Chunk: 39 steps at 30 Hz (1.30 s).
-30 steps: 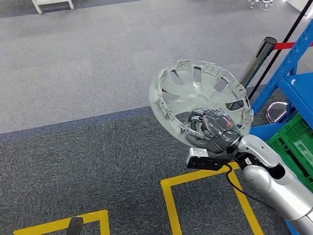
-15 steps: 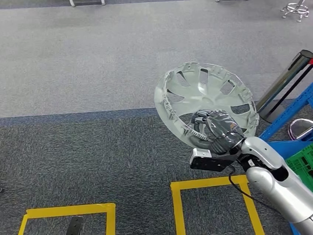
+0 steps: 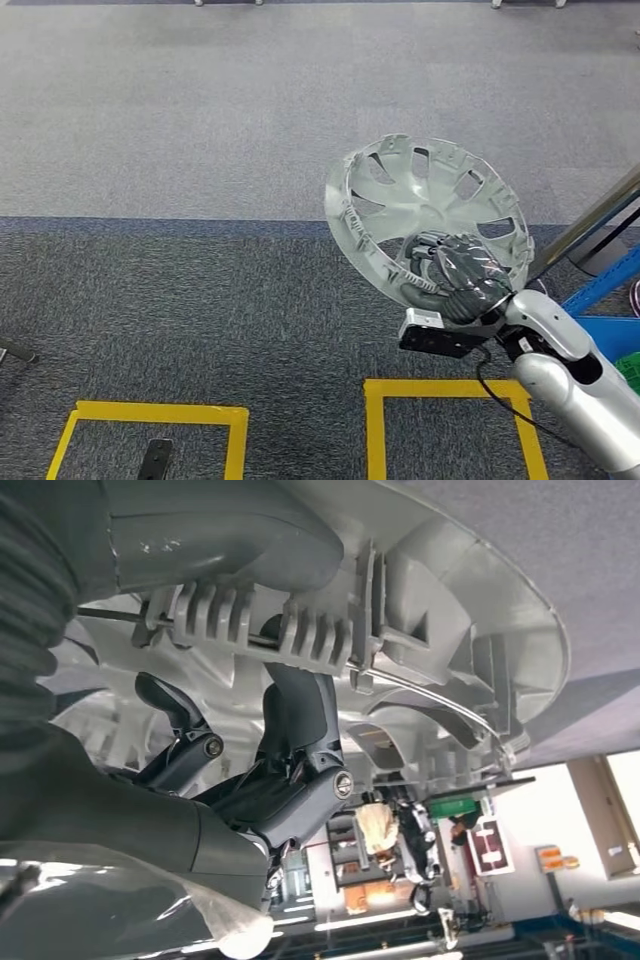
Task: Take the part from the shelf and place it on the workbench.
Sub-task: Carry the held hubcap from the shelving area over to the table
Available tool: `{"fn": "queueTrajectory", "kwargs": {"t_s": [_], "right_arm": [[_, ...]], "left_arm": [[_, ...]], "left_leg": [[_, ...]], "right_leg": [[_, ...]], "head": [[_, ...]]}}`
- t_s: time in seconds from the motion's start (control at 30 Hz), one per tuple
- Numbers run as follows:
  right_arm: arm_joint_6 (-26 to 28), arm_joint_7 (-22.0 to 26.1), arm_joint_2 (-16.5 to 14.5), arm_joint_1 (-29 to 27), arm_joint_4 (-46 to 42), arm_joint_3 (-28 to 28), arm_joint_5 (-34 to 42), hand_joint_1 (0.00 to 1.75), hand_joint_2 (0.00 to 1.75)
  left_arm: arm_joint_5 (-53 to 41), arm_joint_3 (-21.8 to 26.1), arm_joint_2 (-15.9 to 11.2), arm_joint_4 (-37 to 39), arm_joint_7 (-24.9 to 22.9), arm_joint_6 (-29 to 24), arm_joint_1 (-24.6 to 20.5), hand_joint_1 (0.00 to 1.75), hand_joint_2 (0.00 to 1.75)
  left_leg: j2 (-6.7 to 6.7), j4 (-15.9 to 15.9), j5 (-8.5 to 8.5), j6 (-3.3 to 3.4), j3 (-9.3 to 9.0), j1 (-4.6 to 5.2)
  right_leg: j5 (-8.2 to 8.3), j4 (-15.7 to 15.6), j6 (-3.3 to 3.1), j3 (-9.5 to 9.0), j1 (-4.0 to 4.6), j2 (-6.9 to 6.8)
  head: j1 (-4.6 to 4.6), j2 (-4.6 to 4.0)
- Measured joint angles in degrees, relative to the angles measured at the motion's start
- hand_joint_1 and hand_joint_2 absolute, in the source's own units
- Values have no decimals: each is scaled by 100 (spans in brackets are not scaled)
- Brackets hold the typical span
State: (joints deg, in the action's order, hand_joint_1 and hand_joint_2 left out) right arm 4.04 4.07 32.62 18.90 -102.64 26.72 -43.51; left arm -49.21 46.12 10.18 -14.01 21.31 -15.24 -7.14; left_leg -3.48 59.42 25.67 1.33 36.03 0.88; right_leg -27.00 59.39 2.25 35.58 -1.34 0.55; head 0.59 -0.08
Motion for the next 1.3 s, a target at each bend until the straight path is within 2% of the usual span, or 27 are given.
{"fn": "queueTrajectory", "kwargs": {"t_s": [0.07, 0.1, 0.17, 0.2, 0.23, 0.27, 0.3, 0.37, 0.4, 0.43, 0.5, 0.57, 0.63, 0.7, 0.73, 0.77, 0.8, 0.83, 0.87, 0.93, 1.03, 1.1, 1.13, 1.2, 1.23, 1.27, 1.3], "right_arm": [[37, 1, 1, -53, -40, -63, -18, 175, 175], [49, 2, 1, -80, -57, -93, -25, 175, 175], [73, 3, 0, -133, -78, -147, -35, 175, 175], [79, 3, -1, -152, -80, -164, -40, 175, 175], [82, 4, -1, -167, -84, -176, -46, 175, 175], [84, 7, -1, -179, -91, -183, -51, 175, 175], [86, 9, -1, -192, -102, -190, -57, 175, 175], [89, 15, 0, -220, -126, -210, -72, 175, 175], [91, 18, 0, -238, -134, -220, -81, 175, 175], [92, 21, 0, -261, -140, -231, -91, 175, 175], [96, 31, -1, -303, -153, -250, -105, 175, 175], [101, 38, 1, -326, -173, -278, -109, 175, 175], [107, 39, 2, -341, -184, -302, -109, 175, 175], [109, 45, 2, -372, -186, -310, -113, 175, 175], [109, 50, 2, -392, -186, -311, -118, 175, 175], [109, 55, 2, -407, -186, -312, -122, 175, 175], [109, 56, 2, -416, -186, -315, -125, 175, 175], [108, 57, 2, -421, -187, -319, -126, 175, 175], [108, 57, 1, -423, -187, -323, -126, 175, 175], [109, 66, 1, -436, -194, -335, -133, 175, 175], [121, 76, 2, -461, -210, -355, -153, 175, 175], [127, 76, 3, -467, -227, -365, -155, 175, 175], [127, 74, 3, -474, -234, -366, -155, 175, 175], [127, 73, 4, -488, -236, -365, -156, 175, 175], [127, 73, 4, -496, -236, -363, -157, 175, 175], [127, 74, 4, -500, -237, -363, -158, 175, 175], [126, 75, 4, -503, -240, -364, -159, 175, 175]], "left_arm": [[4, -6, -7, 0, 46, 123, 1, 0, 175], [5, -9, -10, 0, 61, 163, -4, 0, 175], [5, -13, -10, 0, 75, 212, -8, 0, 175], [5, -14, -10, 0, 80, 223, -5, 0, 175], [5, -14, -10, 0, 82, 229, -1, 0, 175], [5, -15, -9, 0, 83, 230, 3, 0, 175], [5, -16, -10, 0, 83, 232, 3, 0, 175], [5, -18, -10, 0, 83, 231, -2, 0, 175], [5, -19, -10, 0, 83, 230, -8, 0, 175], [5, -21, -11, 0, 83, 230, -11, 0, 175], [6, -24, -17, 0, 83, 232, -11, 0, 175], [7, -29, -25, 0, 83, 233, -6, 0, 175], [4, -39, -27, 0, 83, 236, -15, 0, 175], [1, -51, -26, 0, 82, 244, -19, 0, 175], [0, -55, -26, 0, 82, 247, -16, 0, 175], [-2, -58, -26, 0, 81, 247, -13, 0, 175], [-6, -62, -26, 0, 81, 247, -12, 0, 175], [-10, -69, -24, 0, 81, 246, -13, 0, 175], [-15, -79, -23, 0, 81, 245, -14, 0, 175], [-19, -98, -23, 1, 80, 240, -19, 0, 175], [-19, -107, -27, 1, 75, 231, -20, 0, 175], [-19, -111, -27, 0, 73, 228, -24, 0, 175], [-19, -113, -27, 0, 72, 228, -24, 0, 175], [-20, -114, -26, 1, 65, 228, -12, 0, 175], [-22, -114, -26, 1, 61, 229, -1, 0, 175], [-26, -114, -26, 2, 57, 229, 9, 0, 175], [-31, -114, -26, 2, 55, 230, 15, 0, 175]], "left_leg": [[80, 165, 134, -56, 55, -8], [142, 398, 278, -88, 148, -17], [241, 1121, 627, -140, 460, -50], [257, 1433, 738, -157, 604, -68], [263, 1593, 758, -168, 678, -83], [267, 1536, 669, -172, 650, -96], [271, 1262, 490, -168, 516, -104], [304, 492, 147, -140, 141, -100], [320, 207, 72, -125, 6, -89], [329, 61, 66, -110, -55, -73], [317, 1, 96, -69, -69, -46], [302, -61, 77, 2, -123, -49], [293, -110, 73, 76, -183, -58], [289, -108, 102, 126, -206, -42], [285, -107, 121, 137, -225, -33], [279, -104, 143, 140, -250, -29], [269, -102, 172, 134, -285, -29], [260, -98, 211, 121, -328, -31], [252, -93, 252, 99, -363, -23], [237, -72, 315, 47, -392, -6], [233, -69, 371, -32, -406, -11], [255, 170, 482, -99, -319, -24], [266, 466, 583, -129, -168, -35], [275, 1256, 787, -168, 307, -60], [275, 1532, 798, -176, 519, -72], [276, 1617, 693, -176, 648, -80], [276, 1486, 473, -168, 672, -85]], "right_leg": [[5, -26, -65, -33, -11, -28], [3, -37, -95, -53, -14, -50], [-14, -38, -135, -72, 2, -88], [-19, -37, -141, -76, 7, -100], [-22, -37, -144, -78, 9, -108], [-24, -36, -143, -83, 10, -110], [-29, -36, -138, -92, 9, -111], [-45, -33, -112, -105, 15, -114], [-51, -30, -88, -99, 20, -114], [-54, -32, -58, -90, 22, -118], [-52, -52, 14, -90, 10, -135], [-119, 22, 71, -53, -12, -133], [-355, 498, 92, 196, -19, -98], [-623, 1244, 103, 613, -17, -73], [-653, 1479, 112, 766, -18, -69], [-572, 1504, 118, 815, -19, -69], [-393, 1309, 120, 748, -21, -69], [-159, 946, 118, 588, -26, -69], [3, 579, 112, 394, -24, -67], [108, 74, 72, 108, -16, -60], [14, -24, -25, 16, -2, -52], [-43, -50, -102, -74, -11, -63], [-79, -59, -133, -132, -14, -73], [-171, -61, -165, -238, -2, -86], [-222, -61, -164, -301, 2, -85], [-280, -61, -160, -376, 5, -81], [-344, -62, -151, -466, 6, -77]], "head": [[-12, 0], [-18, -1], [-28, -1], [-27, -1], [-27, -1], [-28, -1], [-28, -1], [-27, -1], [-26, -1], [-24, -1], [-21, -1], [-13, -1], [8, -1], [19, -1], [18, -1], [18, -1], [19, -1], [20, -1], [20, -1], [14, 0], [4, 0], [-6, 1], [-10, 0], [-13, 0], [-13, -1], [-13, -1], [-14, 0]]}}
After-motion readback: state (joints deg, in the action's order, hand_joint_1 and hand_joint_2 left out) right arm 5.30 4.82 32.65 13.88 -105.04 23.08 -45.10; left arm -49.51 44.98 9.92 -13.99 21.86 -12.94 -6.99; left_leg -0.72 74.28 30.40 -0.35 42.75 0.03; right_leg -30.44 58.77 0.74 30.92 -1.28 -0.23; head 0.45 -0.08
